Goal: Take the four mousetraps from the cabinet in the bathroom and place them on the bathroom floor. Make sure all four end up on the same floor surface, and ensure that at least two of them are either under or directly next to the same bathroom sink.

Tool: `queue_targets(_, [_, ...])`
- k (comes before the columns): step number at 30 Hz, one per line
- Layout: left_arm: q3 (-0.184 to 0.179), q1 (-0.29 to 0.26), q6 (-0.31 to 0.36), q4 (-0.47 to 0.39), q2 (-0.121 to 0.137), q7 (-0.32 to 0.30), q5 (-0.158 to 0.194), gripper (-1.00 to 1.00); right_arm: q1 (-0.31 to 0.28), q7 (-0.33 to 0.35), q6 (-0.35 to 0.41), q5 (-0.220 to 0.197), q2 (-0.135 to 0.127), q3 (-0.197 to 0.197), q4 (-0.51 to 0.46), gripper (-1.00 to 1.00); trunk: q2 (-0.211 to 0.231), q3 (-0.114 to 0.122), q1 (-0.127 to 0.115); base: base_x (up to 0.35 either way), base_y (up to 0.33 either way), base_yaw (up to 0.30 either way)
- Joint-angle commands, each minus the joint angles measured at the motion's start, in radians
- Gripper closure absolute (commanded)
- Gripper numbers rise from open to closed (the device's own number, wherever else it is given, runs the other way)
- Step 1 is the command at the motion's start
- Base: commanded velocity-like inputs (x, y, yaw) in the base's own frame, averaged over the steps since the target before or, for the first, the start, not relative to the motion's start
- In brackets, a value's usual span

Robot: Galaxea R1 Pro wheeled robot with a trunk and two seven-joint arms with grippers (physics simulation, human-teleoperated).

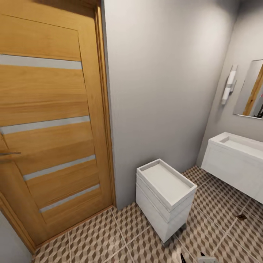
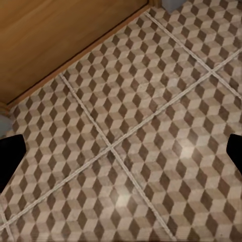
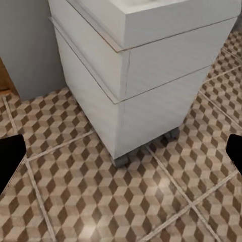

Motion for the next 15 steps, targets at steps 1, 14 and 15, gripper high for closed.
queue_targets(1, [-0.009, -0.002, -0.005, 0.003, -0.001, 0.001, 0.010, -1.00, -0.001, 0.001, -0.003, -0.011, -0.001, 0.008, 0.000, -1.00, -0.001, -0.002, 0.000, 0.000, 0.000, 0.288])
queue_targets(14, [-0.009, -0.002, -0.005, 0.003, -0.001, 0.001, 0.010, -1.00, -0.001, 0.001, -0.003, -0.011, -0.001, 0.008, 0.000, -1.00, -0.001, -0.002, 0.000, 0.000, 0.000, 0.288])
queue_targets(15, [-0.009, -0.002, -0.005, 0.003, -0.001, 0.001, 0.010, -1.00, -0.001, 0.001, -0.003, -0.010, -0.001, 0.008, 0.000, -1.00, -0.001, -0.002, 0.000, 0.000, 0.000, 0.288])
